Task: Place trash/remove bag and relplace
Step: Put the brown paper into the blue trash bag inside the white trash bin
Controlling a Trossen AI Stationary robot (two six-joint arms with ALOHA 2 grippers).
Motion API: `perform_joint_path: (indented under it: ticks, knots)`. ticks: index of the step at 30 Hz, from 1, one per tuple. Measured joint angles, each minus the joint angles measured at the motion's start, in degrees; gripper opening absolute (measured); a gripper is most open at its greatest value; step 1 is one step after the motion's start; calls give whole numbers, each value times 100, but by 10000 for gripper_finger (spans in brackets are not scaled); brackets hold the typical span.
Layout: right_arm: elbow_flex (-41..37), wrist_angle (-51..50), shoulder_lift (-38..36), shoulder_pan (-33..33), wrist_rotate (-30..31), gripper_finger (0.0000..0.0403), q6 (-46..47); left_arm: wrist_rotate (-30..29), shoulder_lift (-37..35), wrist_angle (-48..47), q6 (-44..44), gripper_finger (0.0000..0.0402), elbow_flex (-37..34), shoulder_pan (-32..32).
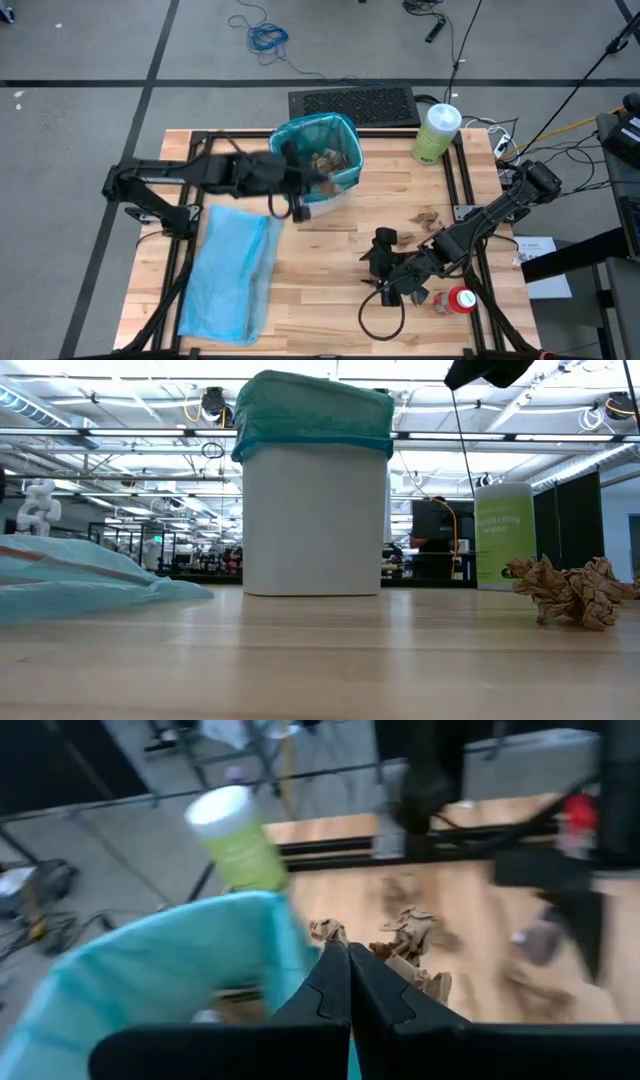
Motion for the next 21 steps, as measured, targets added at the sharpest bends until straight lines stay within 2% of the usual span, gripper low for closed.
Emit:
perform_joint_path:
  ticks: [6, 12, 16, 21]
  knots:
    - [0, -2, 0, -72, -4, 238, -40, -154, 2, -230, 286, 0, 313, 687]
    - [0, -40, 0, -174, -8, 238, 91, -152, 7, -648, 272, 0, 331, 1243]
    - [0, -470, 0, -220, -35, 238, 276, -8, 62, -937, 245, 7, 329, 1340]
    - [0, -915, 0, -218, -316, 238, 605, 403, 217, -972, 235, 48, 326, 1235]
